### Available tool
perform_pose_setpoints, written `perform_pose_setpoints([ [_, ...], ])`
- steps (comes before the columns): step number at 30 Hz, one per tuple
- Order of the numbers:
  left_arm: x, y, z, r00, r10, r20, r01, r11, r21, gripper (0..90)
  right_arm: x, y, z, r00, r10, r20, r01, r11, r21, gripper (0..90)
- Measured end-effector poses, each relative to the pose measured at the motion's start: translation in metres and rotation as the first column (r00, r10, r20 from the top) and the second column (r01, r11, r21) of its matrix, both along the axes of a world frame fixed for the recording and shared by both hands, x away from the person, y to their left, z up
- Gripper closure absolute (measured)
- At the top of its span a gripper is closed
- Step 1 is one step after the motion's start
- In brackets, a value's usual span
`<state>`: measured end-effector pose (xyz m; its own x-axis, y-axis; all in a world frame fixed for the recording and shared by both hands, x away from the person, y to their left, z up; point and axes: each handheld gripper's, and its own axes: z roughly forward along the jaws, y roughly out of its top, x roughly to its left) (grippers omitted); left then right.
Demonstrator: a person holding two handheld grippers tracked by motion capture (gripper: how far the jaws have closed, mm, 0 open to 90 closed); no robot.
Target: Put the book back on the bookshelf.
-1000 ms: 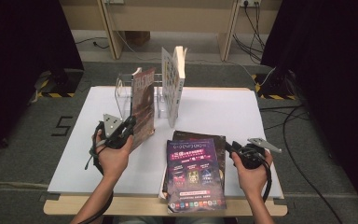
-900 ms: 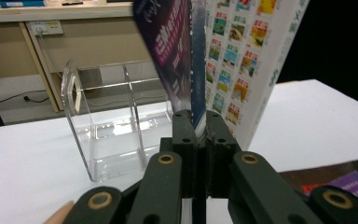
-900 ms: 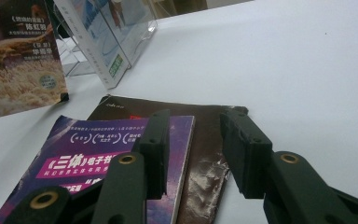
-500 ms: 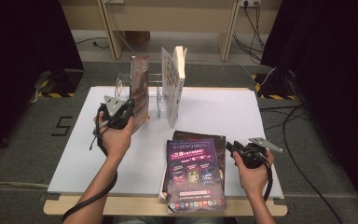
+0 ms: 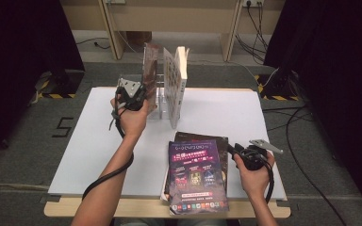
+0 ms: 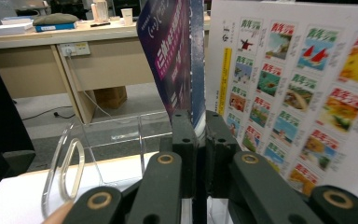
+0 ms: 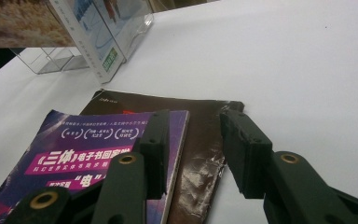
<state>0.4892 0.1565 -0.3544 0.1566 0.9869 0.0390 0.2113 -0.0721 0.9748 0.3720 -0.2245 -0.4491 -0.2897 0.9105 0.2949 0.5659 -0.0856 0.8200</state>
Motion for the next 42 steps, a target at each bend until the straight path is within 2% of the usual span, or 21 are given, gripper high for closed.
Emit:
perform_pose_setpoints([
  [5,0.003,-0.005,-0.020,1.0000,-0.005,0.005,0.005,0.9999,0.015,84.3,0.000,0.000,-0.002,1.0000,0.005,0.002,-0.005,1.000,-0.009,62.5],
  [8,-0.002,-0.006,-0.023,0.9998,-0.012,0.018,0.012,0.9995,0.028,84.3,0.000,0.000,-0.002,1.0000,0.009,0.002,-0.009,1.000,-0.010,62.5],
  [10,-0.006,-0.006,-0.026,0.9996,-0.021,0.019,0.021,0.9997,0.016,84.2,0.000,0.000,-0.002,0.9999,0.010,0.002,-0.010,1.000,-0.007,62.5],
  [13,-0.016,-0.002,-0.034,0.9994,-0.029,0.020,0.029,0.9996,0.000,84.0,-0.001,0.001,-0.002,0.9999,0.010,0.005,-0.010,1.000,-0.016,62.5],
  [15,-0.025,-0.001,-0.041,0.9991,-0.033,0.027,0.032,0.9992,0.026,83.9,-0.001,0.001,-0.002,0.9999,0.011,-0.001,-0.011,1.000,-0.011,62.5],
  [19,-0.043,0.001,-0.057,0.9987,-0.048,0.018,0.047,0.9983,0.035,83.7,-0.001,0.001,-0.002,1.0000,0.008,-0.005,-0.008,1.000,-0.008,62.4],
  [24,-0.055,0.008,-0.070,0.9984,-0.050,-0.027,0.050,0.9987,-0.014,82.9,-0.001,0.001,-0.003,1.0000,0.008,-0.006,-0.008,1.000,-0.006,62.1],
  [28,-0.062,0.011,-0.076,0.9982,-0.038,-0.046,0.036,0.9989,-0.031,80.5,-0.002,0.001,-0.002,0.9999,0.011,-0.006,-0.011,1.000,-0.008,62.1],
  [30,-0.064,0.012,-0.078,0.9982,-0.033,-0.051,0.031,0.9991,-0.027,79.5,-0.002,0.001,-0.002,0.9999,0.011,-0.002,-0.011,1.000,-0.011,62.0],
  [33,-0.064,0.012,-0.079,0.9981,-0.028,-0.055,0.025,0.9984,-0.050,78.9,-0.002,0.002,-0.002,0.9999,0.012,-0.007,-0.012,1.000,-0.007,61.8],
  [38,-0.058,0.014,-0.074,0.9985,-0.012,-0.054,0.009,0.9978,-0.066,77.1,-0.001,0.002,-0.004,0.9998,0.013,-0.017,-0.014,1.000,-0.007,61.3],
  [40,-0.051,0.014,-0.070,0.9988,-0.023,-0.044,0.020,0.9978,-0.063,75.0,0.000,0.001,-0.004,0.9996,0.018,-0.020,-0.018,1.000,-0.002,60.9],
  [42,-0.045,0.012,-0.067,0.9983,-0.030,-0.050,0.027,0.9978,-0.061,72.3,0.000,0.000,-0.004,0.9996,0.014,-0.024,-0.014,1.000,0.000,60.9],
])
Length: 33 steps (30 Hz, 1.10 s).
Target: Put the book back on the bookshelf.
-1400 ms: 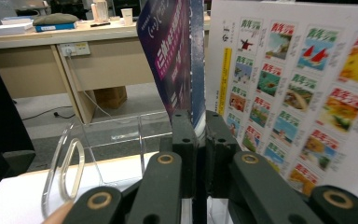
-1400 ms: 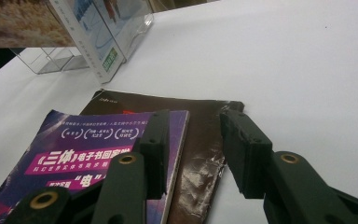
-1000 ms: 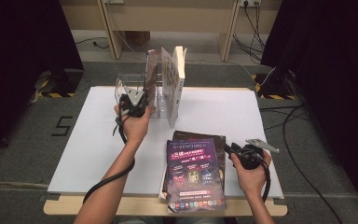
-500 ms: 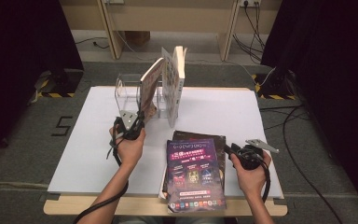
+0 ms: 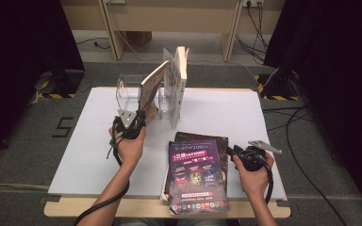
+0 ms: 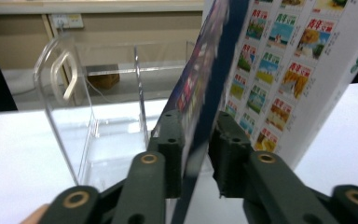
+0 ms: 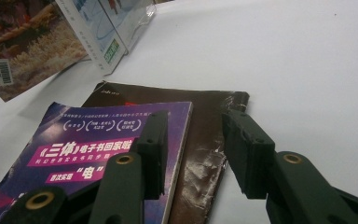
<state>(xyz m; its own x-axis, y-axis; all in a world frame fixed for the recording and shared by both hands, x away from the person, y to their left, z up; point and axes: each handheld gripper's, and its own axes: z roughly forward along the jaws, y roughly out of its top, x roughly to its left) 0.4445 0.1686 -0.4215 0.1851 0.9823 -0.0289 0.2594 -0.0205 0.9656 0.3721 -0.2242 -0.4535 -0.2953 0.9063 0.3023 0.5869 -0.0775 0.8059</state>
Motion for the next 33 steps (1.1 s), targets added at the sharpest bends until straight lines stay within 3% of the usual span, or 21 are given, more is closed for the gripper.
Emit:
perform_pose_setpoints([
  [4,0.011,-0.005,0.006,0.9998,-0.022,0.000,0.022,0.9997,-0.015,71.1,0.000,-0.001,-0.002,1.0000,0.000,-0.008,0.000,1.000,0.003,60.8],
  [9,0.016,-0.005,0.010,0.9999,-0.015,-0.006,0.015,0.9997,-0.021,80.8,0.000,-0.003,0.000,1.0000,-0.002,-0.001,0.002,1.000,0.008,60.6],
  [13,0.019,0.004,0.012,1.0000,0.000,0.000,0.000,0.9965,-0.084,83.5,0.000,-0.004,-0.001,1.0000,-0.003,-0.003,0.003,1.000,0.006,60.7],
  [20,0.024,0.012,0.022,1.0000,0.002,0.010,-0.001,0.9941,-0.108,83.7,0.001,-0.004,-0.002,0.9999,-0.005,-0.010,0.005,1.000,0.009,60.7],
  [22,0.027,0.011,0.026,0.9999,0.000,0.017,0.002,0.9958,-0.091,83.8,0.001,-0.003,-0.003,0.9999,-0.006,-0.014,0.006,1.000,0.009,60.7],
  [24,0.031,0.008,0.031,0.9994,-0.005,0.034,0.006,0.9992,-0.039,83.8,0.002,-0.003,-0.004,0.9999,-0.003,-0.014,0.003,1.000,0.004,60.7],
  [28,0.041,0.004,0.044,0.9981,-0.008,0.061,0.010,0.9995,-0.029,83.8,0.002,-0.003,-0.004,0.9999,-0.005,-0.015,0.005,1.000,0.009,60.7],
  [33,0.063,-0.009,0.057,0.9961,0.005,0.089,-0.008,0.9994,0.033,83.8,0.002,-0.004,-0.005,0.9999,-0.001,-0.012,0.001,1.000,0.007,60.7],
])
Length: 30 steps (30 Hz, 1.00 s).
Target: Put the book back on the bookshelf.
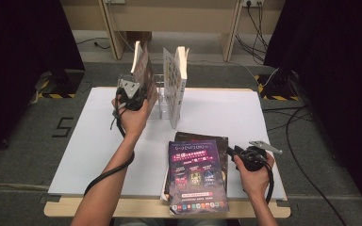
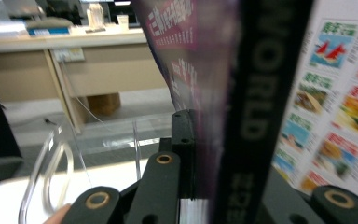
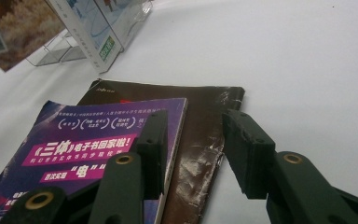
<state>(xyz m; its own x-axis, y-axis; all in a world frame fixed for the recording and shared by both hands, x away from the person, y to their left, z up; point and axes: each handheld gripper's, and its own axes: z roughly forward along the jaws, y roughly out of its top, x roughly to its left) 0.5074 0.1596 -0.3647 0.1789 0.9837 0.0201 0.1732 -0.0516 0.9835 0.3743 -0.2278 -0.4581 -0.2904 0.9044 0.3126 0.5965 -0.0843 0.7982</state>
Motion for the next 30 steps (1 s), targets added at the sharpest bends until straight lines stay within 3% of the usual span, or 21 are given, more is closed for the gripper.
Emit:
perform_pose_setpoints([
  [5,0.017,-0.007,-0.013,0.9998,0.016,-0.008,-0.016,0.9994,0.030,83.7,0.000,-0.001,-0.001,1.0000,0.003,-0.001,-0.003,1.000,0.001,60.7],
  [9,0.023,-0.008,-0.035,0.9995,0.018,-0.025,-0.017,0.9991,0.038,83.6,0.000,-0.002,-0.001,1.0000,0.001,0.000,-0.001,1.000,-0.005,60.7],
  [11,0.023,-0.009,-0.040,0.9999,0.012,-0.008,-0.012,0.9992,0.039,83.5,0.001,-0.001,-0.001,1.0000,0.003,-0.001,-0.003,1.000,-0.004,60.7],
  [18,0.020,-0.014,-0.046,0.9997,-0.026,-0.005,0.026,0.9997,-0.005,82.6,0.000,0.001,-0.002,0.9999,0.008,-0.006,-0.008,1.000,0.000,60.7],
  [20,0.019,-0.015,-0.047,0.9991,-0.042,-0.001,0.042,0.9985,-0.035,81.0,-0.001,0.001,-0.002,0.9999,0.008,-0.010,-0.008,1.000,-0.002,60.7],
  [30,0.015,-0.015,-0.041,0.9931,-0.116,0.014,0.117,0.9924,-0.038,67.7,0.000,0.003,-0.003,0.9997,0.014,-0.018,-0.014,1.000,-0.005,60.3],
])
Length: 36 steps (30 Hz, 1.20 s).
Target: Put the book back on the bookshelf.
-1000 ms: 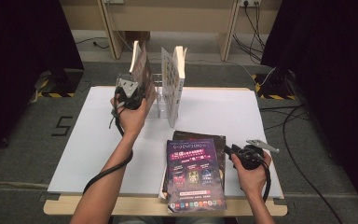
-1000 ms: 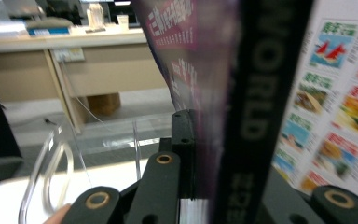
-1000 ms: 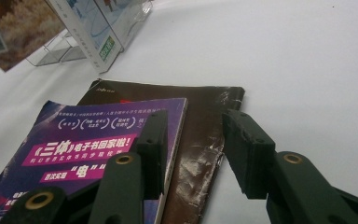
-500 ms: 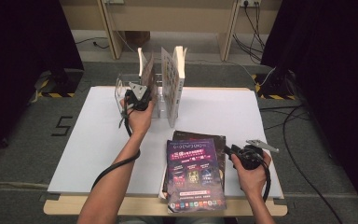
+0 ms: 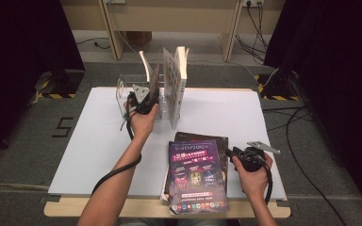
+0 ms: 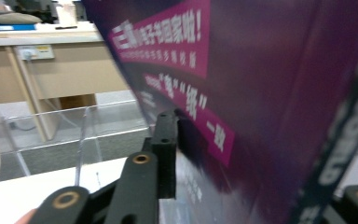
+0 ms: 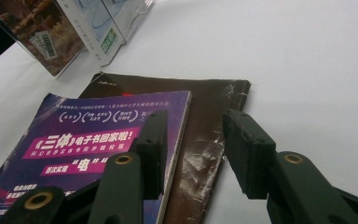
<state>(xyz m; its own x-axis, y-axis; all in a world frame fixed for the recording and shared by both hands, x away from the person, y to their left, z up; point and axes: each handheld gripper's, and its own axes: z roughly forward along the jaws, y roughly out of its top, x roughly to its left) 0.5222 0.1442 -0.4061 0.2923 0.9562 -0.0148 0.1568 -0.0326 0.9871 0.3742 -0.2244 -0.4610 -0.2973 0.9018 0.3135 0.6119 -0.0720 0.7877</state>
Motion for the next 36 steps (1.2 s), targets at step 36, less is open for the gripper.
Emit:
perform_pose_setpoints([
  [36,-0.001,-0.011,0.009,0.9959,0.089,-0.021,-0.089,0.9959,-0.016,83.1,-0.001,-0.004,0.001,1.0000,-0.003,0.002,0.003,1.000,0.006,59.7],
])
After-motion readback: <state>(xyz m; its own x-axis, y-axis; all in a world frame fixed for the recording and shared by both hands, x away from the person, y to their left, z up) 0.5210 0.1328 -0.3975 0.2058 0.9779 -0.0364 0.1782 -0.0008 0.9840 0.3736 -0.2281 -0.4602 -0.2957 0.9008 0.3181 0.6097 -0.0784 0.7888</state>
